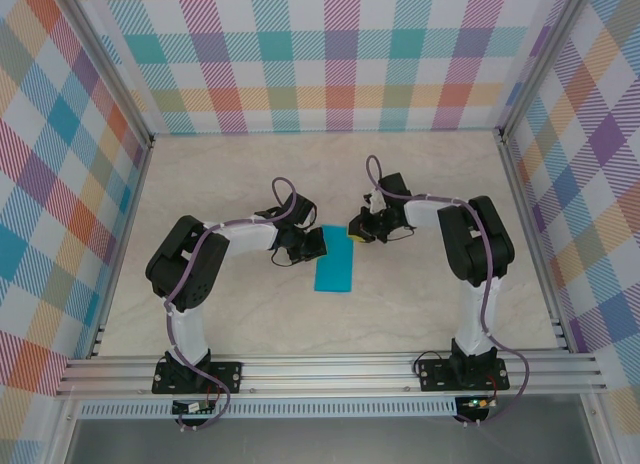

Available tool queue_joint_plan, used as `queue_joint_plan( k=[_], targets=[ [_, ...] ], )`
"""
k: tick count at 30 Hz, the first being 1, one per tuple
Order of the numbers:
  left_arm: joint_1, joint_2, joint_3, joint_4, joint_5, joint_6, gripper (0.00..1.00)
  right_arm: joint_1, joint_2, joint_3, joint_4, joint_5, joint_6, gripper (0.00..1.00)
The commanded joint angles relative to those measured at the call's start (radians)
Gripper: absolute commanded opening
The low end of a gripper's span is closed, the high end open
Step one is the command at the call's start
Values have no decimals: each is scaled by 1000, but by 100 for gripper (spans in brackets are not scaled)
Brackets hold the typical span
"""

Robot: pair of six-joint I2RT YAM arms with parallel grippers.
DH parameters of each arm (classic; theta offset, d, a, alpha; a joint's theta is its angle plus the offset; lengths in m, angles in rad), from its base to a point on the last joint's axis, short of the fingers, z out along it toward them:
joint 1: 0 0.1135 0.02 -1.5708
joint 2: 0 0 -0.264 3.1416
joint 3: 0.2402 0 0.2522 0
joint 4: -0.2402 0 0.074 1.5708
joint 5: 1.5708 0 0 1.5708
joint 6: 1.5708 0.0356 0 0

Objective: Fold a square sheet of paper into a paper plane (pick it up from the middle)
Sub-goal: Fold the square sheet of paper in half at the center of the table.

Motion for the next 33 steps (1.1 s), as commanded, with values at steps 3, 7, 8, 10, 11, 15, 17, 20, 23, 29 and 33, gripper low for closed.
queue_joint_plan(
  k=[3, 7, 8, 10, 11, 15, 17, 20, 23, 29, 33],
  targets=[
    [-7, 38, -22, -108, -62, 20, 0, -18, 8, 59, -13, -31, -20, 8],
    [-6, 39, -23, -107, -62, 21, 0, -18, 39, 64, -3, -28, -13, 7],
    [-5, 39, -21, -107, -60, 20, 0, -18, 45, 66, -6, -24, -13, 7],
    [-7, 39, -23, -106, -61, 20, 0, -18, 55, 66, -11, -16, -14, 7],
    [-5, 39, -23, -106, -62, 20, 0, -19, 59, 66, -11, -13, -16, 7],
    [-6, 40, -23, -107, -61, 20, 0, -18, 71, 66, -30, 15, -25, 7],
    [-7, 39, -23, -108, -62, 19, 0, -18, 67, 69, -42, 22, -28, 8],
    [-5, 36, -24, -111, -63, 19, 0, -17, 43, 76, -46, 9, -30, 8],
    [-6, 33, -25, -112, -66, 19, 0, -19, 21, 88, -30, -32, -26, 7],
    [-6, 31, -23, -113, -65, 19, 0, -27, 39, 100, 8, -65, 1, 8],
    [-6, 28, -21, -119, -66, 23, 0, -27, 73, 93, 11, -49, 7, 8]
  ],
)
